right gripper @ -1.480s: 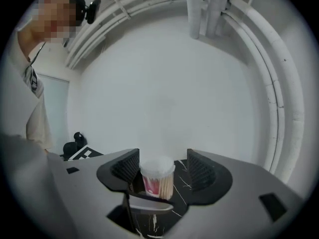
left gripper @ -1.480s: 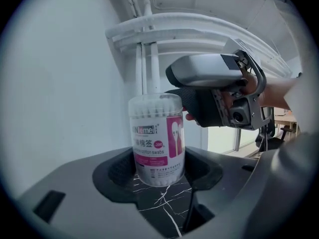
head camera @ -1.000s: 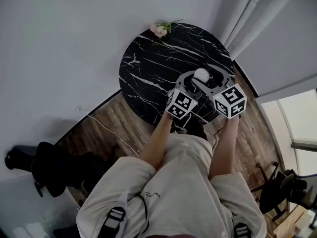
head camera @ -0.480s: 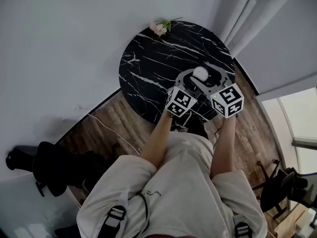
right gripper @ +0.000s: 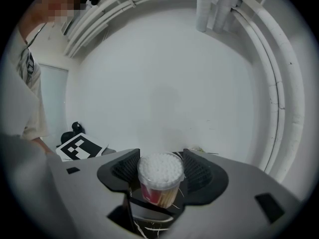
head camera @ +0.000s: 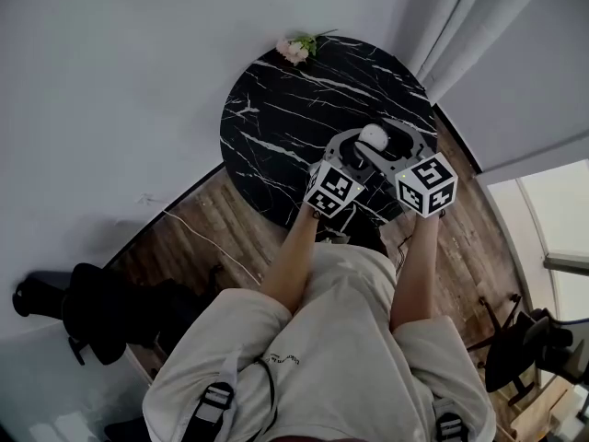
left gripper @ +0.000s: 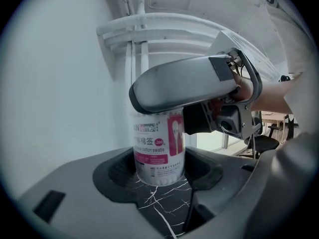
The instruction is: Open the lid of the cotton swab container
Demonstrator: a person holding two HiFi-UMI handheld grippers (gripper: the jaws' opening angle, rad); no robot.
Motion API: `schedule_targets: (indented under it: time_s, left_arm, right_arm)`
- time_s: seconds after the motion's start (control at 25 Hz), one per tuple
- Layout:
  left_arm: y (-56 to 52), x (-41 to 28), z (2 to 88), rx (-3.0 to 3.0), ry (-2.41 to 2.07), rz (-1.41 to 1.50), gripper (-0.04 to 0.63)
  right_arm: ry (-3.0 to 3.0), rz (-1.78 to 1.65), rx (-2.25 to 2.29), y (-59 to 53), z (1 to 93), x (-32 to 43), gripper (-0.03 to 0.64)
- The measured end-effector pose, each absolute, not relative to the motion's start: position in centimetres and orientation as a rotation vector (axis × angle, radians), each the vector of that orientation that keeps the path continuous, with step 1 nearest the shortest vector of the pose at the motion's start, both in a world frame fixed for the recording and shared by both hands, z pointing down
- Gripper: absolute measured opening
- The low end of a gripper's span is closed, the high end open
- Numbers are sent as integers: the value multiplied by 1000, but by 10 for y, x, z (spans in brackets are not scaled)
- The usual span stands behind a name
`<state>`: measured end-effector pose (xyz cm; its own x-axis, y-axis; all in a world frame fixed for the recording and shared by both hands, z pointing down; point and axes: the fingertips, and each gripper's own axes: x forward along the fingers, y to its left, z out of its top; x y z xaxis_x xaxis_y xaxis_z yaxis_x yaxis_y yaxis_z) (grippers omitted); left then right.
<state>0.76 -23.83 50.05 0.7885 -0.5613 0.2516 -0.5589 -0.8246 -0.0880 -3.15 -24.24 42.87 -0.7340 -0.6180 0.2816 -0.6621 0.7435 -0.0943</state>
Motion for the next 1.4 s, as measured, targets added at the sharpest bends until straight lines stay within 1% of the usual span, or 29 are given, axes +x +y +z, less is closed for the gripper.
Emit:
schedule_targets:
  time_s: [0.32,0.48,0.72,1.12,1.4]
  left_arm:
    - [-231,8,507,-2985,903,-413,269]
    - [-231,7,507,-2990,906,-414,268]
    - [-233,3,507,-2992,911,-427,267]
    - [-240,-7,510,-2991,923,-426,267]
    - [-244,-7,508,-2986,942,-416,267]
  right_arm:
    - [-2717,334,1010,-237,434,-29,291]
    - [-2798,443,955,-231,428,-35,291]
    - [-2785,458,936,-231,431,-41,291]
    - [-2687,131,969,-237,424,-51,291]
    - [-2668,16,1106,-245,395,-34,291]
